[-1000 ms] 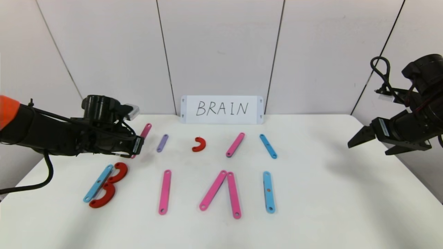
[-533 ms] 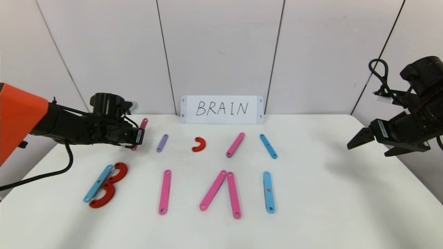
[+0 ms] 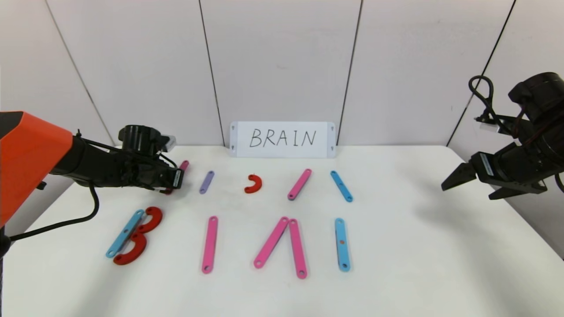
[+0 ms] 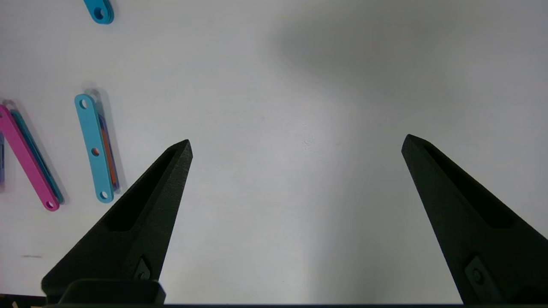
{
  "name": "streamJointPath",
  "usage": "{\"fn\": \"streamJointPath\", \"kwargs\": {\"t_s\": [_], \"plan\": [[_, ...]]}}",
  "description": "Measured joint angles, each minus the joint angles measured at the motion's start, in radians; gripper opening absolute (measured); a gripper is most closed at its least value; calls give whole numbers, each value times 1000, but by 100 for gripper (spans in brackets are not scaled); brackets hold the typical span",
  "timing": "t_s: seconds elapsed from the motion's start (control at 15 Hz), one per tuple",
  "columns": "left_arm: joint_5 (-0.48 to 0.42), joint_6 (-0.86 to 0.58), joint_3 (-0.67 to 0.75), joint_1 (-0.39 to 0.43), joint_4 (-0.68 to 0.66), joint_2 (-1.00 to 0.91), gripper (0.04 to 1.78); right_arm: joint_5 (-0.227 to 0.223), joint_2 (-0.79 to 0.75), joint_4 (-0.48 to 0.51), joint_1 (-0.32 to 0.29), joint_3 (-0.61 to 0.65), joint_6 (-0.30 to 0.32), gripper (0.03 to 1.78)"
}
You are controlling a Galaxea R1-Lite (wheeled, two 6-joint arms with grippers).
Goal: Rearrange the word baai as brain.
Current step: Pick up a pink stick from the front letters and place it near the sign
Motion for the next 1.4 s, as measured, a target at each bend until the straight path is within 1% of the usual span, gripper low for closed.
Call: {"fn": "streamJointPath", "kwargs": {"t_s": [0.13, 0.2, 0.33, 0.47, 0.53, 0.67, 0.8, 0.87, 1.2, 1.4], "plan": [[0, -3, 0, 1, -5, -6, 48, 0, 0, 1, 1, 1, -1, 171], [-1, -4, 1, 1, -6, -8, 60, 0, 0, 0, 1, 4, -3, 171], [-1, -11, 1, 0, -8, -10, 91, 0, 0, 0, 2, 6, -5, 171], [-1, -26, -1, 0, -9, -13, 127, 1, 0, 0, 2, 7, -5, 171], [-2, -41, -1, -2, -9, -19, 142, 1, 0, 0, 3, 8, -5, 171], [-6, -89, -1, -12, 1, -47, 162, 0, 0, 0, 3, 8, -5, 171], [-10, -118, 6, -27, 33, -99, 173, 0, 0, 0, 3, 8, -5, 171], [-10, -130, 10, -36, 71, -127, 174, 1, 0, 0, 3, 7, -5, 171], [-3, -249, 21, -97, 274, -254, 174, 1, -1, -1, 2, 6, -10, 171], [-3, -320, 62, -136, 392, -347, 174, 1, -7, 0, 3, 6, -11, 171]]}}
